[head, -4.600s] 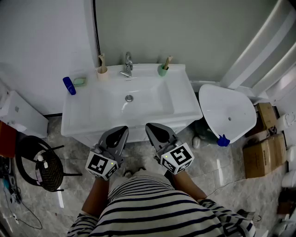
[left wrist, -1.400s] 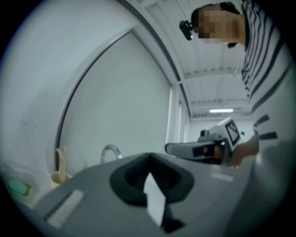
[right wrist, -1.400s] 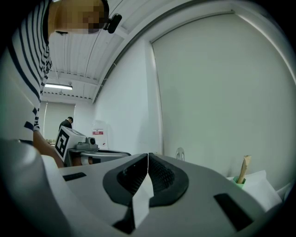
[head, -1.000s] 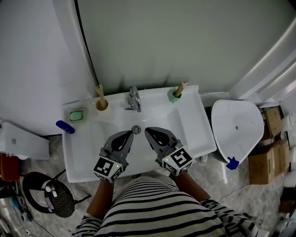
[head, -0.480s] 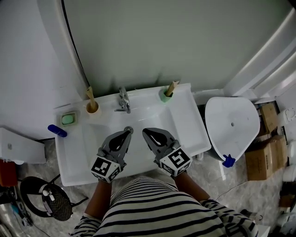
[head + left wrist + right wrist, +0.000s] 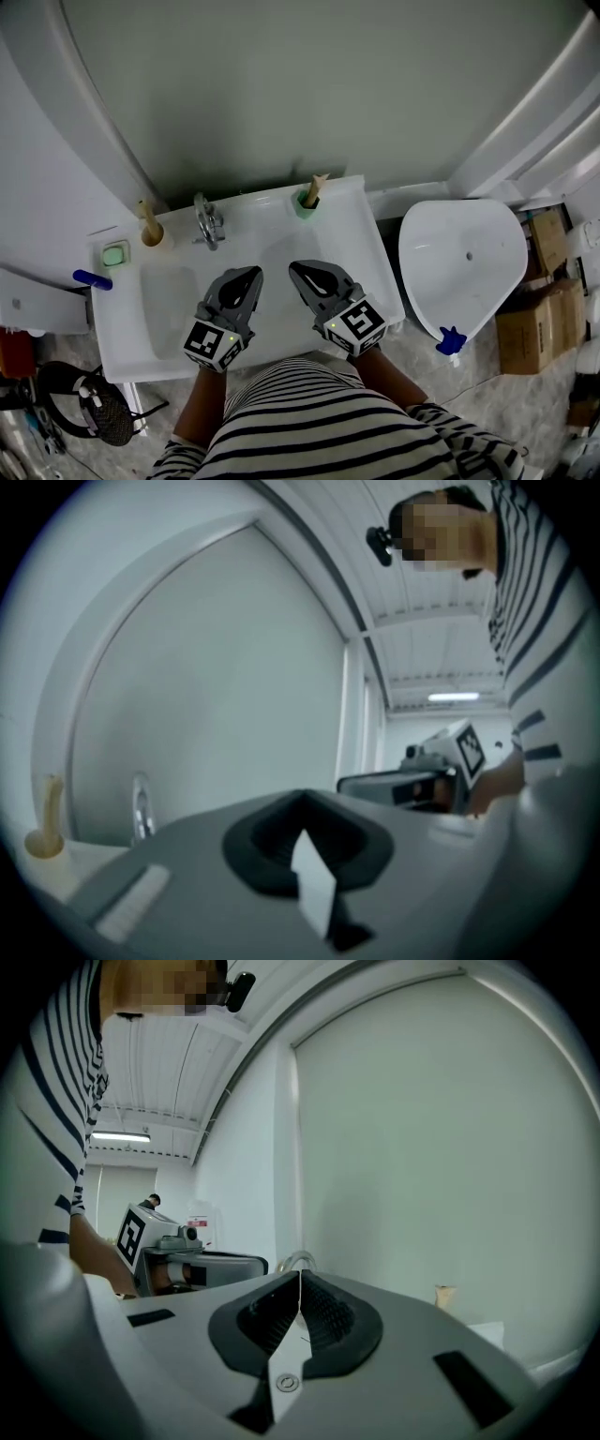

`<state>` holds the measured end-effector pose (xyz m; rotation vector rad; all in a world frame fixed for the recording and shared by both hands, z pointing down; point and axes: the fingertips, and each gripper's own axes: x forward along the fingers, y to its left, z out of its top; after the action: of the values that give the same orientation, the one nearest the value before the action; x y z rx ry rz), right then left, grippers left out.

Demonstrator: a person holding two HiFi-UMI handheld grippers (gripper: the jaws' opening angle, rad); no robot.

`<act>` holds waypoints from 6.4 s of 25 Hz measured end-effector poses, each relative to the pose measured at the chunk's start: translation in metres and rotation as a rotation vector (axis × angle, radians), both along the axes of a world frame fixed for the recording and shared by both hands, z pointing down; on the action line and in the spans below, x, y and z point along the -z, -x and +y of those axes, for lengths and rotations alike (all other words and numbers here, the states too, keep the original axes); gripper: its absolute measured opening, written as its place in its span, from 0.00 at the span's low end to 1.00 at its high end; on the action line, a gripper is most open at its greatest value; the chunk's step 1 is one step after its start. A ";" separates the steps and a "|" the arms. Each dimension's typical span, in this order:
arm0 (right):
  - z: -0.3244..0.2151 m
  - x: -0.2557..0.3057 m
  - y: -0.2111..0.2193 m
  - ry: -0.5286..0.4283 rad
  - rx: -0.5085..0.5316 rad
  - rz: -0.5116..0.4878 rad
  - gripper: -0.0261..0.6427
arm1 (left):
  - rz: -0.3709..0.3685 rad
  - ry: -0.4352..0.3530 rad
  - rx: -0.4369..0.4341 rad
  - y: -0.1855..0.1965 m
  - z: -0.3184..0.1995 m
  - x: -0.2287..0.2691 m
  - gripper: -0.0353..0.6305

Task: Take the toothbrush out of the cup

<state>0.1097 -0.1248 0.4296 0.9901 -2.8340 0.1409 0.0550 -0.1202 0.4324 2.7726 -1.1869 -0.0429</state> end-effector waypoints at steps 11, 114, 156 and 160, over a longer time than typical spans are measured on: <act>-0.043 -0.002 -0.082 0.005 0.050 0.003 0.05 | -0.062 0.013 0.095 -0.069 -0.030 -0.005 0.06; -0.246 -0.112 -0.105 0.208 -0.290 0.102 0.06 | -0.076 -0.002 0.022 -0.108 -0.151 -0.045 0.06; -0.117 0.052 -0.124 -0.094 -0.117 -0.150 0.06 | 0.001 -0.150 0.059 -0.120 -0.088 0.049 0.06; -0.113 0.052 -0.126 -0.107 -0.085 -0.148 0.06 | 0.000 -0.147 0.092 -0.123 -0.086 0.051 0.06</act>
<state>0.2353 -0.2377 0.3774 1.1690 -2.9604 0.0750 0.1781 -0.2064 0.3817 2.8396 -1.3625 -0.1448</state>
